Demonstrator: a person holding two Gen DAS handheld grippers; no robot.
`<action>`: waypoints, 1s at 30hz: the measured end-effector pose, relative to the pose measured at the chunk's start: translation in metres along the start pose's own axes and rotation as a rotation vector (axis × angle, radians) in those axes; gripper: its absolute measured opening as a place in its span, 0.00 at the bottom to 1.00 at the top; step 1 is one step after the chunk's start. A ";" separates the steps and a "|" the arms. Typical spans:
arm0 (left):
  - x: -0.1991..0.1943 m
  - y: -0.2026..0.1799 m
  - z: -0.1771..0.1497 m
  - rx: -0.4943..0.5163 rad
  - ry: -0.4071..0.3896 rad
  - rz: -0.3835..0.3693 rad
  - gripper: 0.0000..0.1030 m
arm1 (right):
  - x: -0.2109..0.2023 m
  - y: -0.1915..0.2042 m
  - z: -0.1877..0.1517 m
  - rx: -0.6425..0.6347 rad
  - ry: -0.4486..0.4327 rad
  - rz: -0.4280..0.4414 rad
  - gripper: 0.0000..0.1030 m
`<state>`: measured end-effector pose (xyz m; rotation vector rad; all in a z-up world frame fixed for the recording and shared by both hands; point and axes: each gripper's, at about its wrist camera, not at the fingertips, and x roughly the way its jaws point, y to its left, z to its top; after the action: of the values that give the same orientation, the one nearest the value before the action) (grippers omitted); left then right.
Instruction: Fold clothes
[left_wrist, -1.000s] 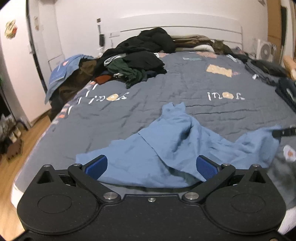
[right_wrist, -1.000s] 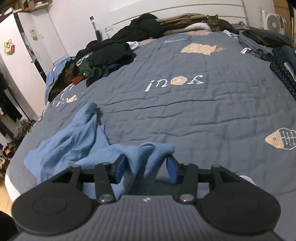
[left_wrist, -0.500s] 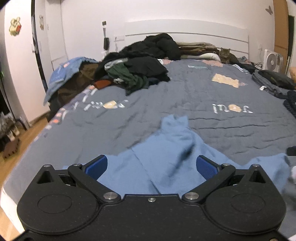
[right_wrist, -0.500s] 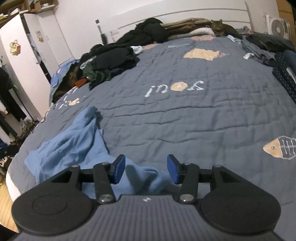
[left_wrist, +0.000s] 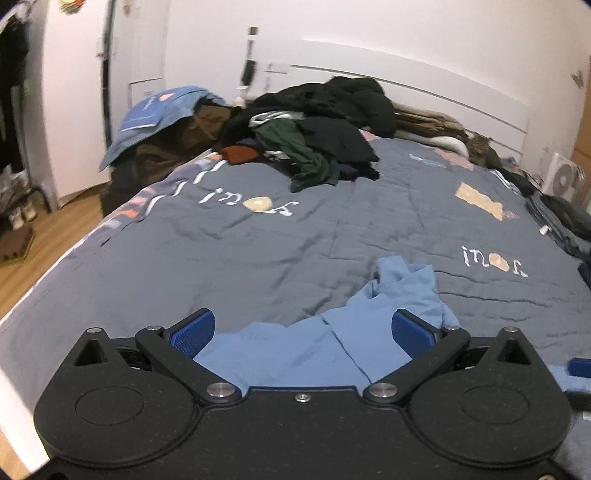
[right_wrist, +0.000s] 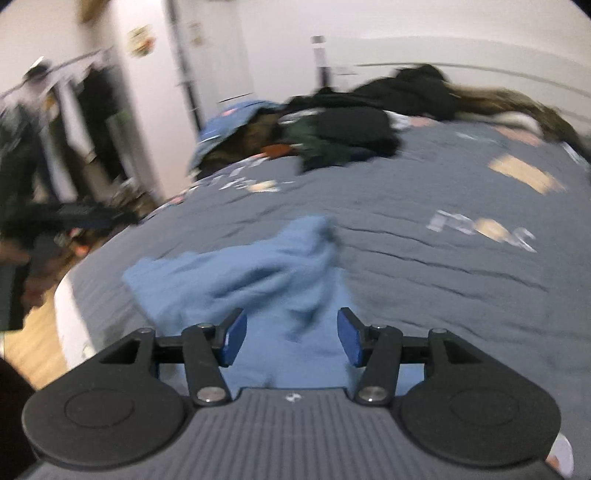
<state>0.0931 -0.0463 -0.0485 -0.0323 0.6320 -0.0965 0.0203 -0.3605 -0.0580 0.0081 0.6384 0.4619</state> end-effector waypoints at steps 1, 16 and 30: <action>0.004 -0.002 0.001 0.030 -0.005 0.004 1.00 | 0.009 0.013 0.004 -0.036 0.006 0.017 0.53; 0.024 0.033 0.004 -0.084 -0.022 -0.054 1.00 | 0.121 0.117 0.007 -0.439 0.176 -0.047 0.53; 0.022 0.042 0.007 -0.137 -0.025 -0.072 1.00 | 0.110 0.084 0.029 -0.351 0.173 -0.124 0.04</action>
<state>0.1181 -0.0071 -0.0588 -0.1886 0.6113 -0.1222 0.0799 -0.2346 -0.0855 -0.4061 0.7155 0.4526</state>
